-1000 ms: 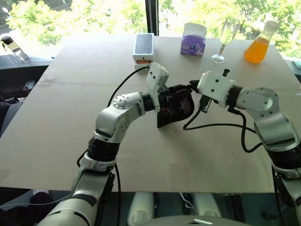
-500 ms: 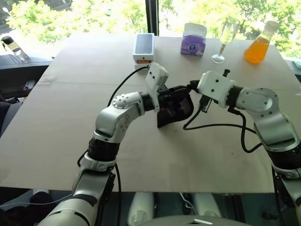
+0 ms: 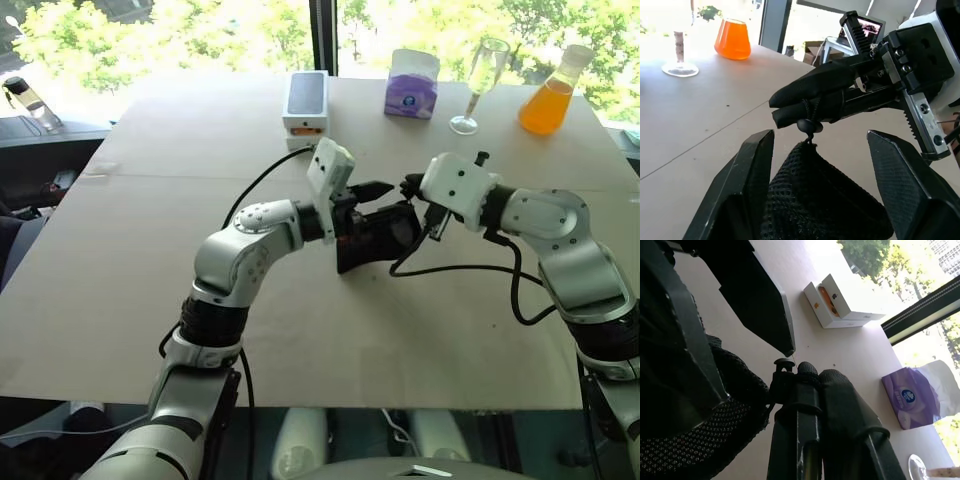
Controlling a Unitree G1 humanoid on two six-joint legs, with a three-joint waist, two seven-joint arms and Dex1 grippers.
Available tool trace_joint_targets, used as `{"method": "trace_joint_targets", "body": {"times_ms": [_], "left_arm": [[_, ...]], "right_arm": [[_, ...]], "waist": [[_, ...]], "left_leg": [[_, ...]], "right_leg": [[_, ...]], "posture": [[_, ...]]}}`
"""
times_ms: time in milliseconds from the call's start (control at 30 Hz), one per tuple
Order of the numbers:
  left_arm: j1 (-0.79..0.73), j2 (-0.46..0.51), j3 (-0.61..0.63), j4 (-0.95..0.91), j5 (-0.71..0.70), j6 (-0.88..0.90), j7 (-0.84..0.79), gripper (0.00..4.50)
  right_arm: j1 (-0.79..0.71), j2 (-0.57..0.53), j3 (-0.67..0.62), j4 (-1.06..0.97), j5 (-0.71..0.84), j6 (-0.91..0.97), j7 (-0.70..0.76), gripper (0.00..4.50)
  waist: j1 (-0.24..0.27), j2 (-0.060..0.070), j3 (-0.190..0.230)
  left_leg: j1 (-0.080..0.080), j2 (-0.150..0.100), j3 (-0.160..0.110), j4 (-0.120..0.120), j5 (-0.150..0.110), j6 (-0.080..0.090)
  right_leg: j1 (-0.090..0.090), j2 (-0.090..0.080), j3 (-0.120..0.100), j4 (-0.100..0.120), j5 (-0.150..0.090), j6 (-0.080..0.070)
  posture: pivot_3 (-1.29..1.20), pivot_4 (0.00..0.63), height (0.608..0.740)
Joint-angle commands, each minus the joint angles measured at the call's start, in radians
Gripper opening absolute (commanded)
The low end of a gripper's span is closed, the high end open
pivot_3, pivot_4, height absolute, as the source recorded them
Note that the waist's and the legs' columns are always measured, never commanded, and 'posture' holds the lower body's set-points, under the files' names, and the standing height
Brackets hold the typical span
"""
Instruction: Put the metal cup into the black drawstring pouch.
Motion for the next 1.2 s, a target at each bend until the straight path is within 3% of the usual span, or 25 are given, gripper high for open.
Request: {"method": "trace_joint_targets", "body": {"times_ms": [33,267,600,1200], "left_arm": [[-0.025,0.021,-0.049,-0.034,0.131,-0.149,0.008,3.05],[0.009,0.013,-0.146,-0.029,0.344,-0.364,0.053,3.05],[0.053,-0.042,-0.2,-0.002,0.468,-0.428,0.109,3.05],[0.076,-0.091,-0.224,0.03,0.646,-0.562,0.209,3.05]], "right_arm": [[-0.014,0.002,-0.031,-0.029,0.019,0.085,-0.002,0.0],[-0.052,0.036,-0.06,-0.08,0.094,0.329,-0.008,0.0],[-0.084,0.05,-0.076,-0.091,0.155,0.45,-0.041,0.0],[-0.107,0.033,-0.071,-0.075,0.229,0.483,-0.074,0.0]], "waist": [[0.0,0.0,0.0],[0.001,0.0,0.0],[0.001,0.0,0.0],[0.0,0.0,0.0]], "left_leg": [[0.0,0.0,0.0,0.0,0.0,0.0],[0.0,0.0,0.0,0.0,0.0,0.0],[0.0,0.0,0.0,0.0,0.0,0.0],[0.0,0.0,0.0,0.0,-0.001,0.002]], "right_leg": [[0.0,0.0,0.0,0.0,0.0,0.0],[0.0,0.0,0.0,0.0,0.0,0.0],[0.0,0.0,0.0,0.0,0.0,0.0],[0.0,0.0,0.0,0.0,0.0,0.0]], "posture": [[0.0,0.15,0.737],[0.0,0.15,0.737],[0.0,0.15,0.737],[0.0,0.15,0.737]]}}
